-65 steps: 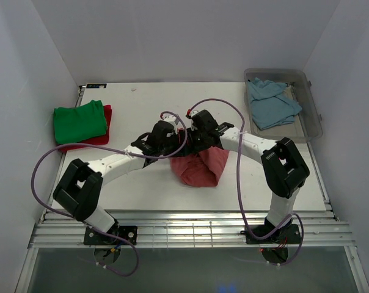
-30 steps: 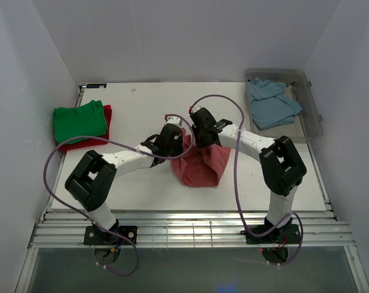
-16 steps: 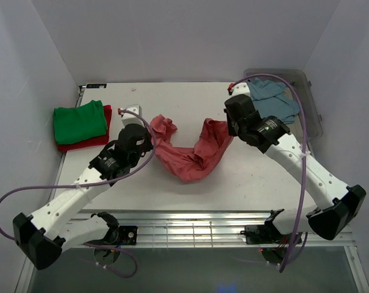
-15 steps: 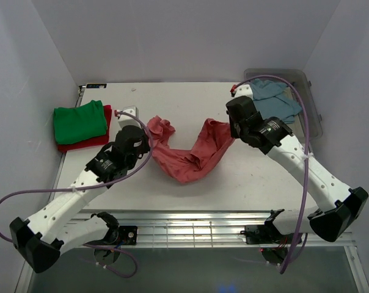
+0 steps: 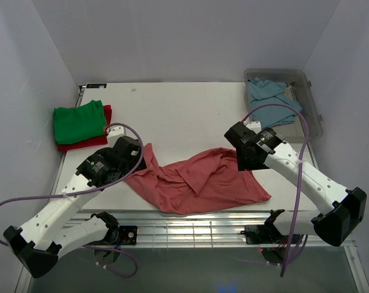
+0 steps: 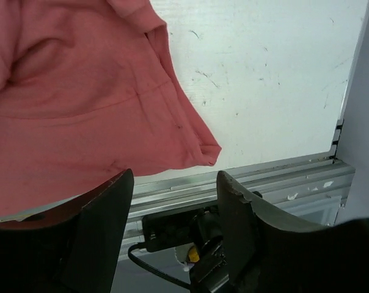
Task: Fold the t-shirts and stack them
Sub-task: Flatten the tshirt out
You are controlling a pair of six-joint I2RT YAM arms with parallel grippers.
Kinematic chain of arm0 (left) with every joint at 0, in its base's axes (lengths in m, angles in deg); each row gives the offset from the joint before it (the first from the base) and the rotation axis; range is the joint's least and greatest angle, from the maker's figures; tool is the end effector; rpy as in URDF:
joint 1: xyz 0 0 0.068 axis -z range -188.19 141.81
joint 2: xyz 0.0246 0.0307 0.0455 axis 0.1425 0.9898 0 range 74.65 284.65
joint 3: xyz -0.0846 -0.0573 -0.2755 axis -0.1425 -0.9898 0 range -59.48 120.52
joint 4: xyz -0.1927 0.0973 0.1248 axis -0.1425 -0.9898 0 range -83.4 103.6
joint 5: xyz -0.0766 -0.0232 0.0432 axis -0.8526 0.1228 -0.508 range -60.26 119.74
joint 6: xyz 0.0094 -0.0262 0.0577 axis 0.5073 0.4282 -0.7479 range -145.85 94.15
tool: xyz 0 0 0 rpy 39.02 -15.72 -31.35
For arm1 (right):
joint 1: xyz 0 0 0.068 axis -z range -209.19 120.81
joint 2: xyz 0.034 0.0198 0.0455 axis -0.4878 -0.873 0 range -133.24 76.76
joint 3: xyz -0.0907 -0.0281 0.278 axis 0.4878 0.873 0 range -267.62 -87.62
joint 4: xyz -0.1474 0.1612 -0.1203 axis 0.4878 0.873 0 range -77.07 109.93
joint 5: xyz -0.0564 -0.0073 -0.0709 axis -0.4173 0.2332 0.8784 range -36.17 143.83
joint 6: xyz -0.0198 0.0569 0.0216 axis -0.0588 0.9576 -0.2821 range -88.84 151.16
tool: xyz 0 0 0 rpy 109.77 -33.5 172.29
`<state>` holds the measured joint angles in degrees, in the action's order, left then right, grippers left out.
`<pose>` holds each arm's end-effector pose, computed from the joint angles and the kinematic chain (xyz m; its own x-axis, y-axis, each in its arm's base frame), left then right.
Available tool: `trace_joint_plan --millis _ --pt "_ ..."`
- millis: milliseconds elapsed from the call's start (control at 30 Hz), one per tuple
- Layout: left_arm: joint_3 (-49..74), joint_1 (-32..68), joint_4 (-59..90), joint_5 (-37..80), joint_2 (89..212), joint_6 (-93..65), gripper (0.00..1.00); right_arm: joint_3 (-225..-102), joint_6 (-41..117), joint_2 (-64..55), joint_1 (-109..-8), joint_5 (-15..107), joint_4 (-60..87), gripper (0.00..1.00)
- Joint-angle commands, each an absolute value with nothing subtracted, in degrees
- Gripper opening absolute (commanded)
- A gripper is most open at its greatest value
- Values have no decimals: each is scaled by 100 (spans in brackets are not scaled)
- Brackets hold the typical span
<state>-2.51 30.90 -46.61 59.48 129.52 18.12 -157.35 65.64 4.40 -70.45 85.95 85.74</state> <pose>0.1297 -0.0736 0.3161 -0.7132 -0.1972 -0.6726 -0.2098 0.9757 -0.0636 0.1655 0.1102 0.3227 -0.8591 -0.1158 -0.4986 0.0344 0.9588 -0.2818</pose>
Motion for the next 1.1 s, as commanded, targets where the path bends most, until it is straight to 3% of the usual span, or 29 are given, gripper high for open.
trace_joint_plan --millis 0,33,133,167,200,300,333,400,567,767,1067 --pt "441 3074 -4977 6410 12537 1995 91 -16311 6440 574 -7077 8566 8256 63" --pt "459 3074 -4690 6463 12554 1864 90 -16320 6099 565 -7077 8234 7688 63" --pt "118 3065 -3600 6306 12729 1196 74 -15952 5578 539 -7085 7181 6239 62" --pt "-153 3074 -3301 6201 12817 1064 68 -15734 5542 434 -7077 6915 5936 56" --pt "-286 3074 -3037 6017 12913 889 54 -15610 5524 355 -7077 6616 5655 53" --pt "-585 3074 -1931 5779 13458 625 44 -15136 5594 -23 -7190 5780 4714 44" --pt "-630 3074 -1727 5743 13764 510 47 -15064 5594 -137 -7252 5674 4520 44" --pt "-657 3065 -1140 5673 14090 107 62 -15107 5533 -523 -7453 5725 4229 44" --pt "-429 2943 -320 5479 15233 -501 82 -15599 5358 -1349 -7727 5963 3921 46" --pt "-59 2539 -152 5620 16200 -713 84 -16433 5252 -2298 -7823 5831 3666 50" --pt "-217 2072 -55 5426 16412 -660 84 -17541 5041 -3555 -8139 5918 4183 54"
